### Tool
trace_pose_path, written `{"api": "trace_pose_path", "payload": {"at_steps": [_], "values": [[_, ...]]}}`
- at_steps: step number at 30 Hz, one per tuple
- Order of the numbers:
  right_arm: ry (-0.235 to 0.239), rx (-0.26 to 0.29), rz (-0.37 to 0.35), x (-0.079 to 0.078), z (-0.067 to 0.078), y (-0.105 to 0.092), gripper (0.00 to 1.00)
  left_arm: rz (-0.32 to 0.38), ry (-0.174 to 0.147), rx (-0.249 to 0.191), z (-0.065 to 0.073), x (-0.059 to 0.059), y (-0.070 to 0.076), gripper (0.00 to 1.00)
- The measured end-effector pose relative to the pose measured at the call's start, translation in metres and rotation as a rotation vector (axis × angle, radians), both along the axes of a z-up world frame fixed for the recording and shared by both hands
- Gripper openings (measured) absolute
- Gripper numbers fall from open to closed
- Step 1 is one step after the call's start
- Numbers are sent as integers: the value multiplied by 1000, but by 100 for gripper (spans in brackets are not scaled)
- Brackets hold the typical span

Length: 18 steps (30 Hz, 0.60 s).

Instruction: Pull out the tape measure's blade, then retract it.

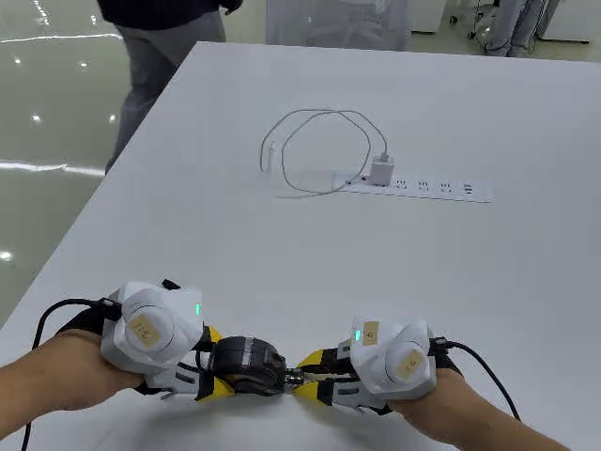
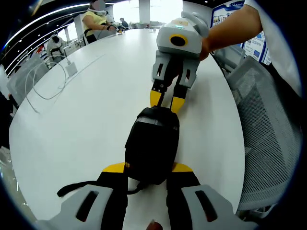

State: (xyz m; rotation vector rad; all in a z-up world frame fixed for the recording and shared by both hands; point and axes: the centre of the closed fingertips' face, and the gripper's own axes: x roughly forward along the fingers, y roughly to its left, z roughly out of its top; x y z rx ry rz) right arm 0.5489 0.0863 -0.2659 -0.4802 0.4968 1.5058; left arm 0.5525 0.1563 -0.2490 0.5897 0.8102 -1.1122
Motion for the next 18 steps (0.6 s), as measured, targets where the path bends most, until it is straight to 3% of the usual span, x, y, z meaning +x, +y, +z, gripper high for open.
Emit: {"api": "trace_pose_path", "payload": {"at_steps": [18], "values": [[-5,-20,-24,2,1,-25,8,-1,0,0,0,0,0,26]]}}
